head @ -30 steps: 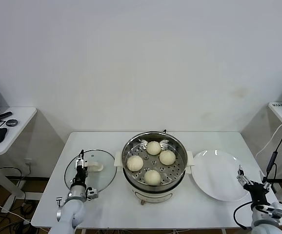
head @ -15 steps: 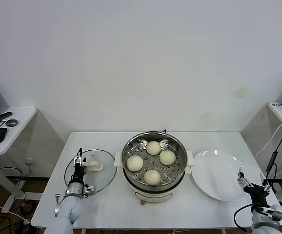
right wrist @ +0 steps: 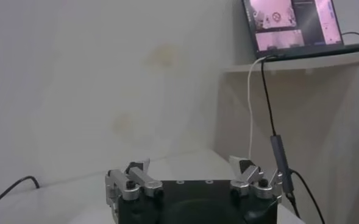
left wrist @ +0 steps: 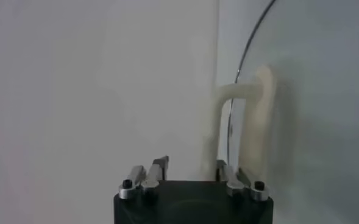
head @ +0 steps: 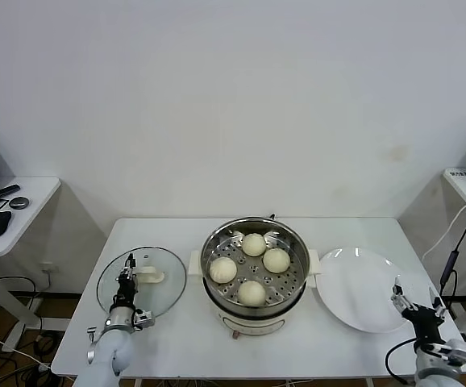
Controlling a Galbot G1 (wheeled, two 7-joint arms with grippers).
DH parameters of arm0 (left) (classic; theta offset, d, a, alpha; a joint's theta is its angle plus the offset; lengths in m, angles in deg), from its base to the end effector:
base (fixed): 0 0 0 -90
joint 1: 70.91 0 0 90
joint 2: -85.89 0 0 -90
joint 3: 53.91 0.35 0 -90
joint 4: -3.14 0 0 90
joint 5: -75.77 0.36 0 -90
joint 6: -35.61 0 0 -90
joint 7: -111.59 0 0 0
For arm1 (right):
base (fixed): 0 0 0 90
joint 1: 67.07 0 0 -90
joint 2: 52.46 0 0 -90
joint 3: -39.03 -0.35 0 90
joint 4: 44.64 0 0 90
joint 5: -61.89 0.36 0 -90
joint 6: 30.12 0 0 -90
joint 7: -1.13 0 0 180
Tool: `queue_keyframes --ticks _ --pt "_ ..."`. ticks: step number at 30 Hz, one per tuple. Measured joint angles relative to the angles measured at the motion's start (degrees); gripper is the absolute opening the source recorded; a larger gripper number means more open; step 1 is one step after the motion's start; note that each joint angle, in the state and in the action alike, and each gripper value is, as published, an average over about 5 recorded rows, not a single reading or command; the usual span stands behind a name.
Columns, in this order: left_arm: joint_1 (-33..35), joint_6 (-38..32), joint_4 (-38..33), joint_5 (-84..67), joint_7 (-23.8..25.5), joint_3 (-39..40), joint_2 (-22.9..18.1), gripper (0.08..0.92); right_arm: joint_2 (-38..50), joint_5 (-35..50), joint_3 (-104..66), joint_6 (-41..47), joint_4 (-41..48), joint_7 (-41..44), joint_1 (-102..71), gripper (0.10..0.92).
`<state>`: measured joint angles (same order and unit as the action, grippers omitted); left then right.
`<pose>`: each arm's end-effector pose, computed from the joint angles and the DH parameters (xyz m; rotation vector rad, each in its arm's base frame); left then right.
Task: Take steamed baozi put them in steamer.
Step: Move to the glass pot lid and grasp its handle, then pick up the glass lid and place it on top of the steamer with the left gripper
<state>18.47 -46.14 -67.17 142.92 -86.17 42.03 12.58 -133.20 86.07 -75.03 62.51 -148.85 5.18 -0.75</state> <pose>0.3421 0.1018 -0.4578 0.1321 -2.1527 -2.0731 0.1973 -0.1825 -0.3435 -0.4398 -3.0089 -0.2155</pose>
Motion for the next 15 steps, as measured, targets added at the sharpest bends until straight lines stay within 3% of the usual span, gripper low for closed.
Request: queue_keyframes --ticks 5,15 --pt "1.75 4.01 -5.24 -1.25 3.51 -0.46 -0.26 0.189 -0.26 -0.11 0.39 -0.01 0.1 0.03 0.24 0.823" --pt "4.14 13.07 -16.56 -0.68 9.47 -0.96 -0.42 0.181 0.0 0.09 0.5 0.99 -1.07 -0.33 0.14 0.823"
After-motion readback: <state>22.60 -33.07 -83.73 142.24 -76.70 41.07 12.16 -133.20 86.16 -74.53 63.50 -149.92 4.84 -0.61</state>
